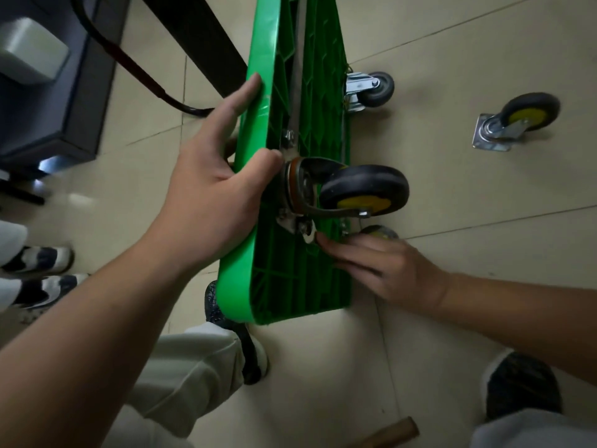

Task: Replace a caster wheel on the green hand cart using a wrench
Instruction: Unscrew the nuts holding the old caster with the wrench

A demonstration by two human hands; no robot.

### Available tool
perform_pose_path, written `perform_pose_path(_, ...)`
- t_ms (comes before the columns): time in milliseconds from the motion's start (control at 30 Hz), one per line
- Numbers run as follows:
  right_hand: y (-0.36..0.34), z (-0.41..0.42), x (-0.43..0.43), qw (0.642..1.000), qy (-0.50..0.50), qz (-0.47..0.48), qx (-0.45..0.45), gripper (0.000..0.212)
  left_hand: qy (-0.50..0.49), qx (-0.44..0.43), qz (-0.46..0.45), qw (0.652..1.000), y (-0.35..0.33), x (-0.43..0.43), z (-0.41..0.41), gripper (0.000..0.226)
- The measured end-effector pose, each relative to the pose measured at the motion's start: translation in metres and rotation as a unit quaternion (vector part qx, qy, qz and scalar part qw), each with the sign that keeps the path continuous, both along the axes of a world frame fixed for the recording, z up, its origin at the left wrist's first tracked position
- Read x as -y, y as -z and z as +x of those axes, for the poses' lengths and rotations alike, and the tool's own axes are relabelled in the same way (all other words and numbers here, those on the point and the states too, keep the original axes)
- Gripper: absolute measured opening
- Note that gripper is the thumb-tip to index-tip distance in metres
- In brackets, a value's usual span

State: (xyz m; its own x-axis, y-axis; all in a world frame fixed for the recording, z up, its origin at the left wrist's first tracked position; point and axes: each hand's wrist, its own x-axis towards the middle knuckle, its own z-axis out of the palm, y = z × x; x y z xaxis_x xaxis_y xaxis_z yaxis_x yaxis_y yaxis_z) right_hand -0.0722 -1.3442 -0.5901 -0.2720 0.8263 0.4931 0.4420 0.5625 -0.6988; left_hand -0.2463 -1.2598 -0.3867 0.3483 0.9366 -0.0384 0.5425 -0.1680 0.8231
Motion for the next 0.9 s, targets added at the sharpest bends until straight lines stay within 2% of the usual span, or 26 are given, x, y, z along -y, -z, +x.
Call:
perform_pose_path(133,-0.003,0.027,-0.012,0.99,-0.027,0.058,0.124,0.045,0.014,0.016,-0.011,1.0,0.0,-0.001,-0.002,0.068)
perform_pose_path(233,-0.025,0.051,0.002,0.984,-0.09,0.011,0.152,0.044,0.016,0.017,-0.013,1.0,0.0,-0.003,-0.004,0.07)
perform_pose_path(300,-0.045,0.059,0.018,0.991,-0.077,-0.073,0.076,0.048,0.018,0.019,-0.007,1.0,0.001,-0.004,-0.007,0.071)
perform_pose_path(400,-0.069,0.048,0.048,0.981,0.029,-0.17,-0.086,0.052,0.027,0.02,-0.009,0.999,-0.001,-0.008,-0.016,0.072)
perform_pose_path(567,-0.064,-0.035,0.043,0.959,0.092,-0.172,-0.206,0.047,0.044,0.014,-0.006,0.999,-0.008,-0.012,-0.02,0.072)
perform_pose_path(667,-0.05,-0.087,0.029,0.923,0.159,-0.182,-0.301,0.03,0.054,-0.012,-0.004,0.998,-0.011,-0.019,-0.027,0.072)
perform_pose_path(700,-0.047,-0.1,0.027,0.912,0.184,-0.178,-0.32,0.023,0.061,-0.022,-0.004,0.998,-0.012,-0.023,-0.032,0.072)
perform_pose_path(767,-0.038,-0.113,0.026,0.903,0.221,-0.173,-0.324,0.026,0.075,-0.043,-0.005,0.996,-0.013,-0.03,-0.041,0.075)
perform_pose_path(900,-0.018,-0.107,0.019,0.926,0.168,-0.208,-0.267,0.024,0.071,-0.044,-0.012,0.996,-0.015,-0.043,-0.053,0.075)
